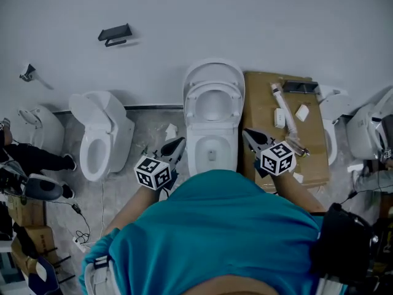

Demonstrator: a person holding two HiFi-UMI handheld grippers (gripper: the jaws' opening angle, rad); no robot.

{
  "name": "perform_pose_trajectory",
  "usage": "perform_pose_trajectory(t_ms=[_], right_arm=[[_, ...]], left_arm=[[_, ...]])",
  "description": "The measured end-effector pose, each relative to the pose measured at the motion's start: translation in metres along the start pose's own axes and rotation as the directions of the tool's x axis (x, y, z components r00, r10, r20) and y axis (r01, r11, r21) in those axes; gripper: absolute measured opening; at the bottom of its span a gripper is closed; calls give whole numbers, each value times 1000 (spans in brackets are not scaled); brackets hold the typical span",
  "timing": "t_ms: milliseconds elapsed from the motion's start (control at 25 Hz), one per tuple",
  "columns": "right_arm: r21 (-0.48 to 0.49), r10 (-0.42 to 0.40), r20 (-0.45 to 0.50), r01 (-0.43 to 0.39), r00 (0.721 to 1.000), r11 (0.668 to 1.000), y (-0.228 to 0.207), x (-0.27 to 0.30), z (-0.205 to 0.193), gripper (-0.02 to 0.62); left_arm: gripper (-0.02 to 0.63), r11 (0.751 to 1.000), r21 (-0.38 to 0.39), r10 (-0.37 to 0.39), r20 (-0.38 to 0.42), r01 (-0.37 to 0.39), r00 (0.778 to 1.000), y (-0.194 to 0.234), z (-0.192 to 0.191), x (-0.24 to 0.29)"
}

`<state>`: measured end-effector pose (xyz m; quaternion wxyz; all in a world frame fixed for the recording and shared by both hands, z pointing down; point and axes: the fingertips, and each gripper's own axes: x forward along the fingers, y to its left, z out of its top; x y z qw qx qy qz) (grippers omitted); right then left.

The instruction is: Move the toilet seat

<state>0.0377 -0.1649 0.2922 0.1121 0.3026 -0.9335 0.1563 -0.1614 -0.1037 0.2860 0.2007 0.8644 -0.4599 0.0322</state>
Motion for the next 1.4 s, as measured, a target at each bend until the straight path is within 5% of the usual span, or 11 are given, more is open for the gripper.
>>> perform_pose_trajectory(t_ms=[400, 1400], right_arm=[[-18, 4, 3, -4, 1000, 1000, 13, -17, 23, -2], [-53, 0, -11, -1, 1000, 999, 25, -27, 22, -2]], left_arm=[[5, 996, -67, -64, 14, 65, 998, -17, 2, -12], [5, 996, -51, -75, 17, 76, 997, -26, 7, -19]])
